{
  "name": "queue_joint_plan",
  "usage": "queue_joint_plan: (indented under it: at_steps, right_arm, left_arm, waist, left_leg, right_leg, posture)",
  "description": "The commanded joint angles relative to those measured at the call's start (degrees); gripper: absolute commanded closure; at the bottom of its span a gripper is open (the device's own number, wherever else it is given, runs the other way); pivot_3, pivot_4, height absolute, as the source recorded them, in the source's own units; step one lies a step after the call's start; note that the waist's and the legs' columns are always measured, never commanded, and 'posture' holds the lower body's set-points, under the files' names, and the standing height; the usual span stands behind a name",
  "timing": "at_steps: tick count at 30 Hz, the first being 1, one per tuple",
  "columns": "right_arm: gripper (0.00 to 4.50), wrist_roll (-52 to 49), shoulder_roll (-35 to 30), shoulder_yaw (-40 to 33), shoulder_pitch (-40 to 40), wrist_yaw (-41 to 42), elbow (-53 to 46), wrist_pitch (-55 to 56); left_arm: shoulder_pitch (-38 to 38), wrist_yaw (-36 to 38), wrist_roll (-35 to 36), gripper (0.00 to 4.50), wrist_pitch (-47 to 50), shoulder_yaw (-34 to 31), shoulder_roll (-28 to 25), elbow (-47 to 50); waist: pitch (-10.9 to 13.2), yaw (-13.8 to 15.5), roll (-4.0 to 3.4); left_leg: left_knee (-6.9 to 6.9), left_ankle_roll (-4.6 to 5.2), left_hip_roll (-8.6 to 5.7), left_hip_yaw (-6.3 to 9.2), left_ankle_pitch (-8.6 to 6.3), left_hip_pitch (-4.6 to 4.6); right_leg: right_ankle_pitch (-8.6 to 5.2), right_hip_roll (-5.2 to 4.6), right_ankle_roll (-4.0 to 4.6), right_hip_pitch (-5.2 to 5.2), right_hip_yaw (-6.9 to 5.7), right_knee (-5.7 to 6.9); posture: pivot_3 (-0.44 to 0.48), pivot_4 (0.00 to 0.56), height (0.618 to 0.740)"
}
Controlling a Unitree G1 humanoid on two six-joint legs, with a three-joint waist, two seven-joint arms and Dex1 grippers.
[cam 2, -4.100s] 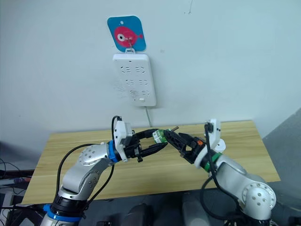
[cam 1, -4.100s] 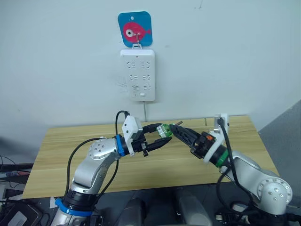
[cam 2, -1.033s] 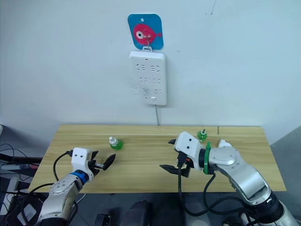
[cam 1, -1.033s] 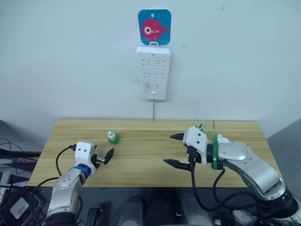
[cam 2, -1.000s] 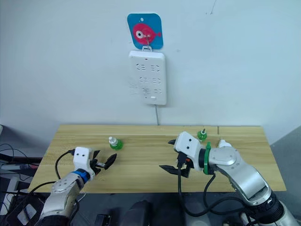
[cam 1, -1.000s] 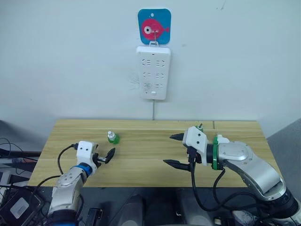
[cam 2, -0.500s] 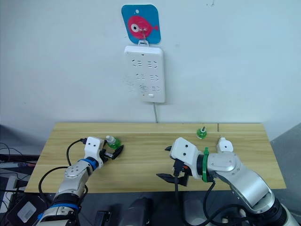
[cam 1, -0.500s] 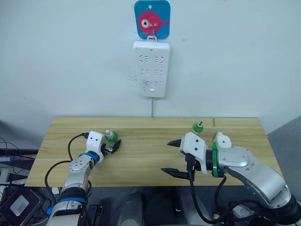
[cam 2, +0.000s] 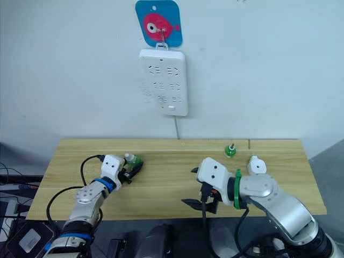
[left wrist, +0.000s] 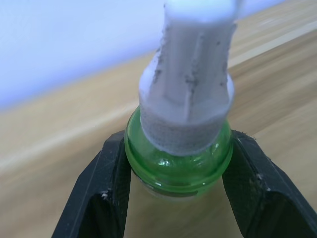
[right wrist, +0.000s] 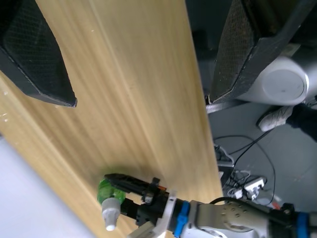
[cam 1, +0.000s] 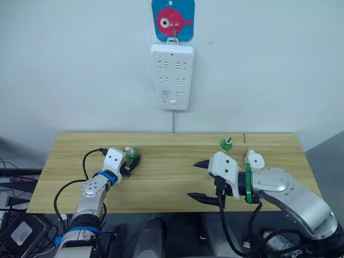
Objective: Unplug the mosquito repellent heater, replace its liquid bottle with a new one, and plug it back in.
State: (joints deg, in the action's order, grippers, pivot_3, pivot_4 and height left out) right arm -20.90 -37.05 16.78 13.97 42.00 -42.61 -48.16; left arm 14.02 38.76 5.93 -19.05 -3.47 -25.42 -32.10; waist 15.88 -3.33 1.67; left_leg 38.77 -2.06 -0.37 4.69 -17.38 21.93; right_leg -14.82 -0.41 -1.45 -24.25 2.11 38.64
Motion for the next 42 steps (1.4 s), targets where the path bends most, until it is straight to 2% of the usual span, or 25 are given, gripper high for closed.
queue_joint_plan:
  at_steps: [1,6,11,18,27,30,36,37,42]
  right_arm:
    - [0.00,-1.92,1.43,-2.43,2.60,-1.10,-2.20,0.05]
    - [0.00,-4.19,7.08,-2.89,9.05,-5.10,-0.94,-4.30]
    - [0.00,-3.64,12.43,-1.51,13.06,-9.34,2.34,-6.80]
    - [0.00,-1.40,15.10,1.55,14.81,-12.26,6.22,-6.34]
    - [0.00,1.40,17.12,3.35,14.84,-13.82,10.03,-3.23]
    - [0.90,2.12,17.63,3.36,14.65,-13.81,10.75,-2.17]
    - [3.19,3.62,18.11,4.46,14.46,-13.95,11.63,-0.15]
    - [3.37,3.83,18.27,4.54,14.39,-13.97,11.64,0.08]
    - [3.37,4.16,18.33,4.25,13.67,-13.82,10.90,0.67]
  left_arm:
    - [-1.22,7.41,1.11,2.28,3.27,4.96,-2.18,15.34]
    - [2.20,15.02,5.37,2.28,18.80,9.66,-4.47,27.97]
    - [7.82,19.62,7.83,2.28,28.07,12.12,-5.26,32.21]
    - [11.27,22.71,7.65,2.28,28.43,13.36,-4.81,32.19]
    - [10.96,24.35,8.49,2.28,28.22,13.30,-4.45,33.61]
    - [10.73,24.89,9.16,2.28,28.31,13.16,-4.30,34.49]
    - [9.89,25.85,10.11,2.28,28.87,13.19,-4.52,36.12]
    - [9.84,25.96,10.25,2.28,28.92,13.12,-4.56,36.20]
    - [9.29,26.10,13.24,2.28,31.43,11.60,-4.24,36.93]
  waist:
    - [0.00,0.09,0.00]
    - [-0.01,-0.15,0.00]
    - [-0.02,-0.49,-0.01]
    - [-0.04,-1.19,0.00]
    - [-0.10,-1.54,0.00]
    - [-0.13,-1.54,-0.01]
    - [-0.17,-1.57,-0.01]
    - [-0.17,-1.58,-0.01]
    - [-0.18,-1.59,-0.01]
  left_leg:
    - [0.00,-0.02,0.00,0.00,0.01,0.00]
    - [0.03,-0.02,-0.04,-0.06,0.01,-0.01]
    - [0.03,-0.02,-0.02,-0.01,0.02,0.01]
    - [0.05,-0.24,-0.03,-0.08,0.14,0.07]
    - [0.09,-0.26,-0.04,-0.09,0.16,0.07]
    - [0.10,-0.28,-0.03,-0.10,0.17,0.07]
    - [0.11,-0.27,-0.03,-0.11,0.17,0.07]
    - [0.12,-0.27,-0.04,-0.10,0.17,0.07]
    - [0.16,-0.27,-0.04,-0.12,0.17,0.07]
  right_leg:
    - [0.00,-0.02,0.00,0.00,0.00,0.00]
    - [0.00,-0.02,0.00,0.03,0.02,0.01]
    - [0.00,0.03,0.00,-0.04,-0.05,0.14]
    - [0.00,0.01,0.00,-0.11,0.01,0.12]
    - [0.01,0.01,0.01,-0.15,0.03,0.23]
    - [0.01,0.01,0.01,-0.15,0.04,0.24]
    - [0.01,0.01,0.01,-0.16,0.04,0.28]
    - [0.01,0.01,0.01,-0.16,0.03,0.29]
    - [0.01,0.01,0.01,-0.16,0.05,0.31]
  posture:
    - [-0.115,0.261,0.740]
    - [-0.123,0.240,0.740]
    - [-0.135,0.223,0.740]
    - [-0.152,0.212,0.740]
    - [-0.144,0.199,0.740]
    - [-0.141,0.195,0.740]
    - [-0.143,0.194,0.740]
    - [-0.143,0.194,0.740]
    - [-0.145,0.192,0.740]
